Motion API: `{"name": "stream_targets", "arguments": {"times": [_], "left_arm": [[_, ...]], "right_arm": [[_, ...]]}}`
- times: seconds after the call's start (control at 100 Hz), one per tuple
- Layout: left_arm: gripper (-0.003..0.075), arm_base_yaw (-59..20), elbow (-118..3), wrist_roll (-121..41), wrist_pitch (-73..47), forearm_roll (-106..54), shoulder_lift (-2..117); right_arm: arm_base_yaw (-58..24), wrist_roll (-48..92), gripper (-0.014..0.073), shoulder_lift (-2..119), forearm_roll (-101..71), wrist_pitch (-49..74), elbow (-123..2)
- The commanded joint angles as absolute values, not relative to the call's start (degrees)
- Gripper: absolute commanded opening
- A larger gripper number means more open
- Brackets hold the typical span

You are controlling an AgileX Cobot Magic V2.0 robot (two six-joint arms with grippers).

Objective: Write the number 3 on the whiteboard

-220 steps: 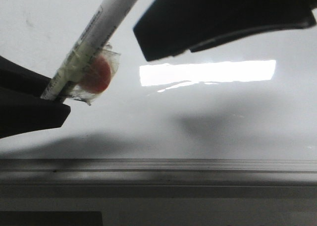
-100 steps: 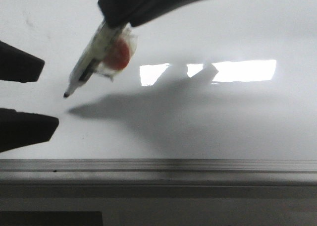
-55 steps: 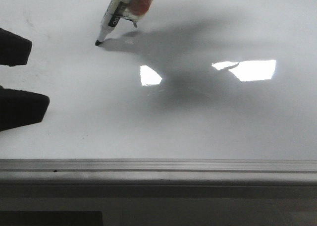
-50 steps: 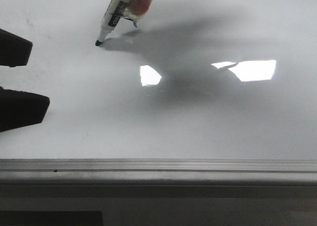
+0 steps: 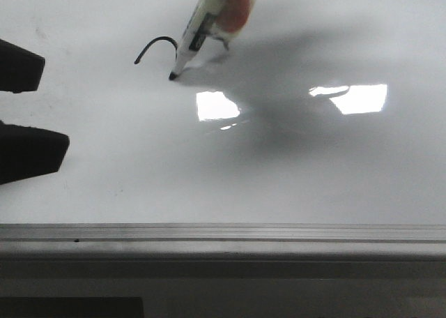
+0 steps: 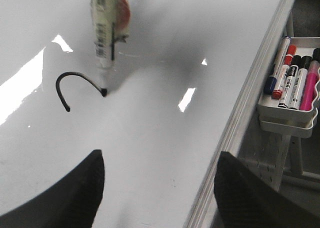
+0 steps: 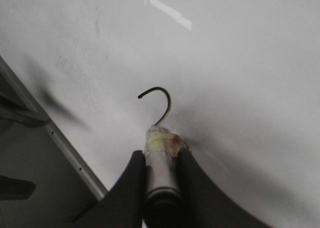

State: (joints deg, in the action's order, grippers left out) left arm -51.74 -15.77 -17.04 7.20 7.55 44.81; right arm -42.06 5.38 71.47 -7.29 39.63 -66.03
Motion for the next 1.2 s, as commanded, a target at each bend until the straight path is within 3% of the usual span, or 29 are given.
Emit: {"name": "stream_targets", "arguments": {"times": [0.0, 0.27, 0.5, 0.83, 1.09, 1.19], "left_arm": [[0.0438, -51.6, -17.4, -16.7, 11.2, 6.8, 44.4], [0.0438, -51.6, -17.4, -16.7, 11.2, 6.8, 44.4], [0.0438, -51.6, -17.4, -16.7, 11.3, 6.8, 44.4], [0.0431, -51.6, -17.4, -16.7, 18.4, 2.5, 48.1], [0.0271, -51.6, -17.4, -16.7, 20.7, -0.8, 55.7], [0.0127, -51.6, -17.4, -16.7, 21.7, -0.8, 56.0]], "right_arm": [[-42.3, 6.0, -0.0064, 72.1, -4.6, 38.7, -66.4], [-42.8, 2.5, -0.0064, 69.9, -2.9, 44.7, -65.8], [-48.6, 2.5, -0.0064, 75.4, -3.7, 35.4, -64.0], [-55.4, 2.2, -0.0064, 71.6, -5.8, 31.7, -64.0], [-58.0, 2.2, -0.0064, 71.6, -6.0, 31.8, -64.0], [-58.0, 2.2, -0.0064, 71.6, -6.0, 32.3, -64.0]]}}
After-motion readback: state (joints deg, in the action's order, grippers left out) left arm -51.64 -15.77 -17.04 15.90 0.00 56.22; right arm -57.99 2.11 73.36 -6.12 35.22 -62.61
